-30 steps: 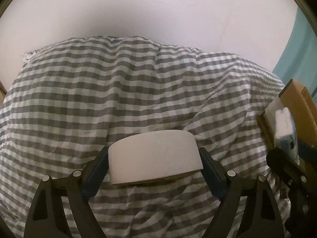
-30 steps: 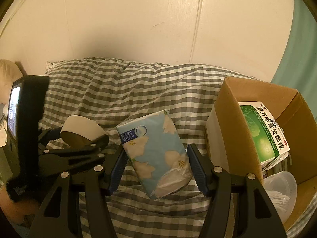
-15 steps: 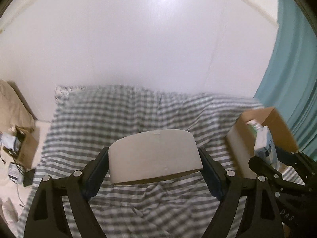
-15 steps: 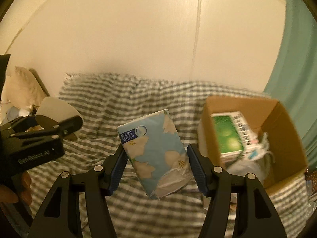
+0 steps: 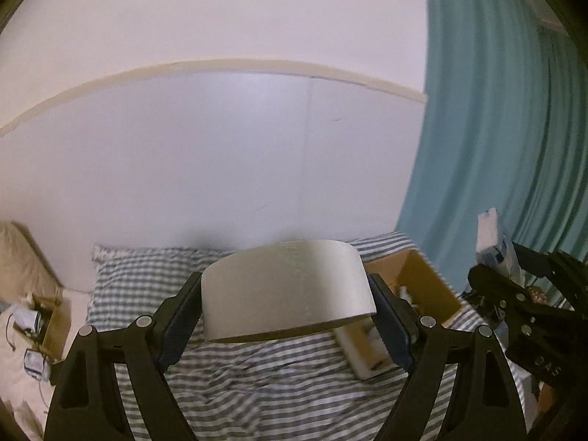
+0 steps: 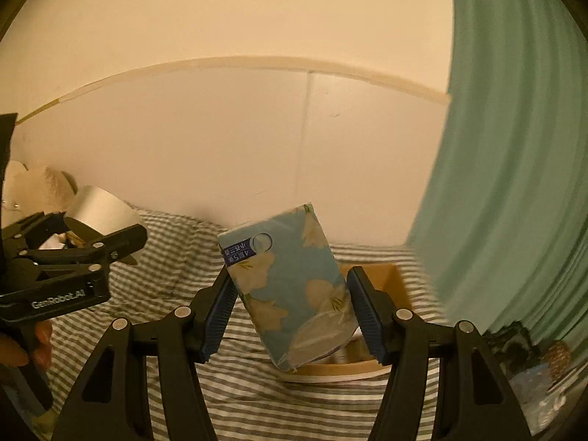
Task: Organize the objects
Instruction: 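Lower the tissue pack and tape roll into the cardboard box and release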
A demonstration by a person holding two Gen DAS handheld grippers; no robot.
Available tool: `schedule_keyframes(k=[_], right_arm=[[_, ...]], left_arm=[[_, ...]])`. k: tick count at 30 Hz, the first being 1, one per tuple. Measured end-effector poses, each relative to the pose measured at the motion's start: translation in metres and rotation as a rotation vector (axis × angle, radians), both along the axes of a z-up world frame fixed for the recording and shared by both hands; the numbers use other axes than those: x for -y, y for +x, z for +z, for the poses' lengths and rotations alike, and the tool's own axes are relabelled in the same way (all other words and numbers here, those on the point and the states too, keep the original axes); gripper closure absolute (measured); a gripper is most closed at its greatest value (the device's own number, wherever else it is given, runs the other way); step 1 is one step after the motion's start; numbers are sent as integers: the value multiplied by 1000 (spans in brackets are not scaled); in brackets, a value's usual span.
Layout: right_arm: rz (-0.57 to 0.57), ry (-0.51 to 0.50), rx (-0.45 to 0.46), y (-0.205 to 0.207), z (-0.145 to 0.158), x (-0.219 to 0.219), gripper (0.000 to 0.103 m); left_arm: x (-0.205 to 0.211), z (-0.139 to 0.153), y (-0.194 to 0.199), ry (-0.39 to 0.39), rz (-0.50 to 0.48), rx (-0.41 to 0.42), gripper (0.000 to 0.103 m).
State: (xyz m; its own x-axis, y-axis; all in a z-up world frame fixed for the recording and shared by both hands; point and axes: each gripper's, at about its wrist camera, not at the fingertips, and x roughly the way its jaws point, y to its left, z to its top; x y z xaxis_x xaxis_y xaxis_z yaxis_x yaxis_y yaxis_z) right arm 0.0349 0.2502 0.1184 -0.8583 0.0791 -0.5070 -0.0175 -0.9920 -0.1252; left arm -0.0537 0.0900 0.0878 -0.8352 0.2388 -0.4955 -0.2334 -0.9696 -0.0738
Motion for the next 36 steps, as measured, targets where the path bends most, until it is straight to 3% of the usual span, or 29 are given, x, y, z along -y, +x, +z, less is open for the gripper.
schedule_keyframes(k=[4, 11, 23, 36], right_arm=[[-16, 18, -6, -8, 11, -27, 43], [-33, -4, 47, -67, 2, -76, 43], [-65, -106, 168, -122, -59, -145, 43], [-107, -229, 285, -158, -126, -186, 43]], left_arm=[[-27, 6, -7, -6, -29, -16, 16], [-72, -8, -39, -49, -52, 12, 16], [-160, -75, -88, -99, -154, 124, 16], [-206, -125, -107, -89, -233, 232, 15]])
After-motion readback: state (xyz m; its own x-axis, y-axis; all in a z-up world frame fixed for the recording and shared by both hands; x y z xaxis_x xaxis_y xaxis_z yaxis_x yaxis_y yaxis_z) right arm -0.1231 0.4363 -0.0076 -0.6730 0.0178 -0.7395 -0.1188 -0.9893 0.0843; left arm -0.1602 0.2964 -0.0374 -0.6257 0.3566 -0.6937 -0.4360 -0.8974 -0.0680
